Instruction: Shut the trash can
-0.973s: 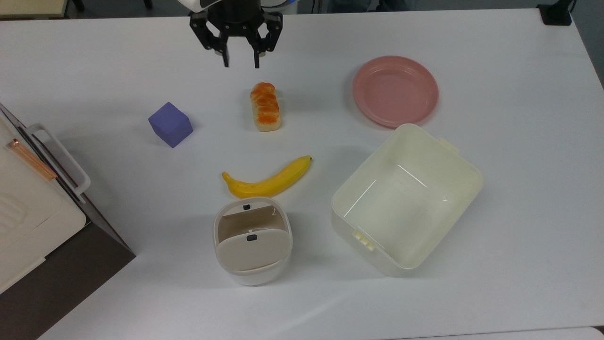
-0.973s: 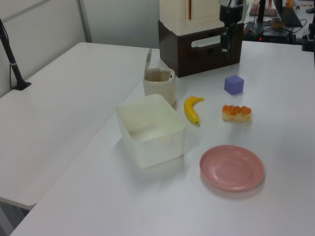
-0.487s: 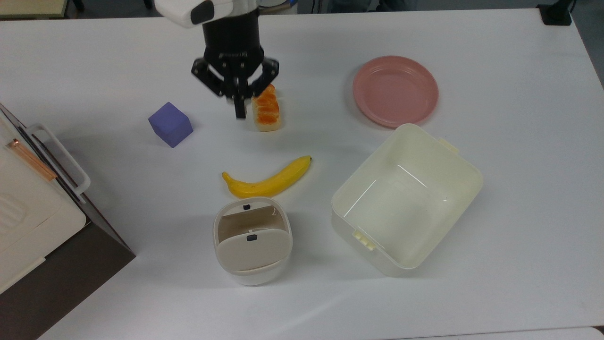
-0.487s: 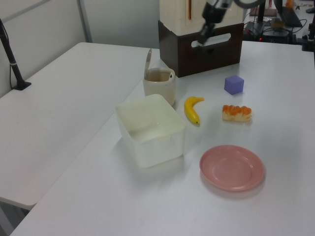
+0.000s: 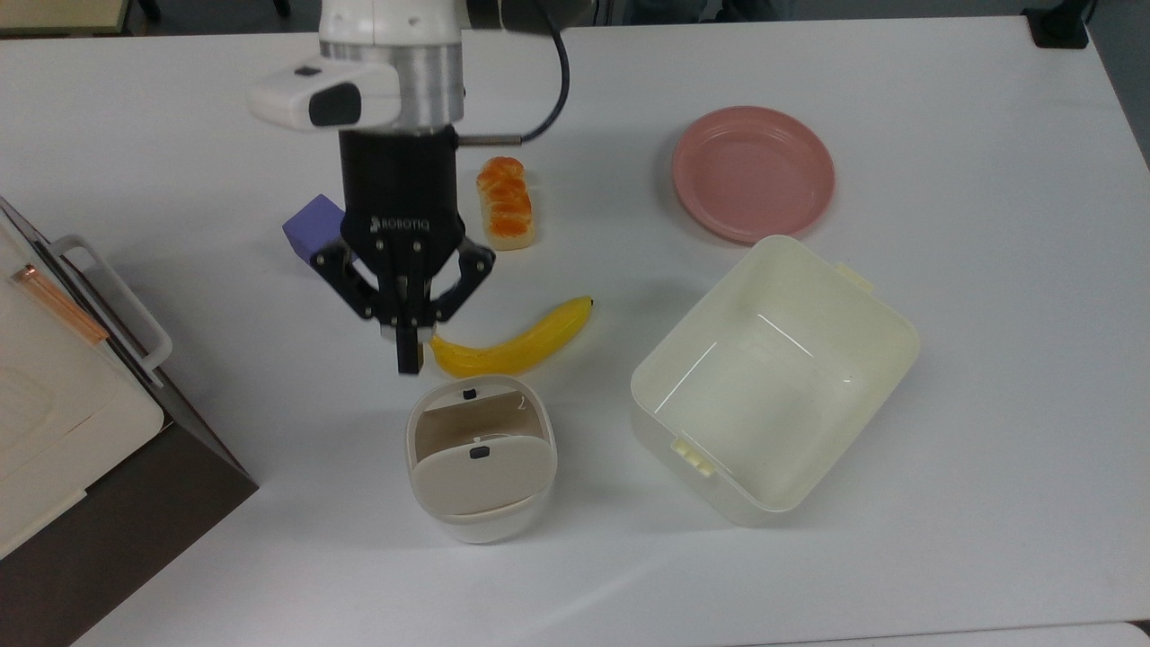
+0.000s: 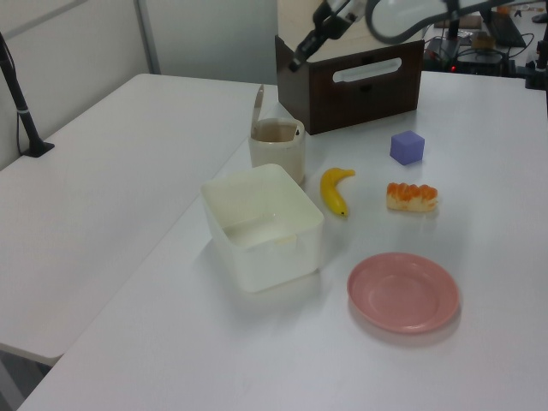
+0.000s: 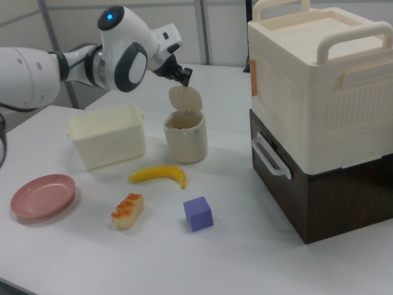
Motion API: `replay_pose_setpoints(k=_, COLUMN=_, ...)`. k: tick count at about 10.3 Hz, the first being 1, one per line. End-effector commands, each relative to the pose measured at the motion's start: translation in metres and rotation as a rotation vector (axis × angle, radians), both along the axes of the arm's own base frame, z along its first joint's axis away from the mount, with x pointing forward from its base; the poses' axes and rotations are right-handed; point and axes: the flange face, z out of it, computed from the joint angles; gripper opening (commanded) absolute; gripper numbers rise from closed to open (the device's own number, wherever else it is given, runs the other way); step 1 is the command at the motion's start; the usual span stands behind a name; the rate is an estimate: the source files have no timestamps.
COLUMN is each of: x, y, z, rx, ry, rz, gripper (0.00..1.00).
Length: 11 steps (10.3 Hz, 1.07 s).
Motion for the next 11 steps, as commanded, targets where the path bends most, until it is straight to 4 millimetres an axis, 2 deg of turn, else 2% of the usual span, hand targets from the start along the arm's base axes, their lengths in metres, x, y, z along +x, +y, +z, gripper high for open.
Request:
replay_pose_setpoints(k=1, x=0.026, y=0.019, z=0.008, rx=0.03, ry=-0.145, rz=0.009, gripper=0.0)
replay_pose_setpoints(k=2, x=0.03, y=0.032, z=0.008, rx=0.034, ry=-0.171, rz=0.02, gripper=0.0)
replay_pose_setpoints(k=6, x=0.035, y=0.041, z=-0.006, rx=0.03, ry=-0.158, rz=0.032, gripper=0.0)
replay_pose_setpoints(k=11, x=0.036, y=0.036, z=-0.023, rx=0.018, ry=-0.082, rz=0.03, gripper=0.0)
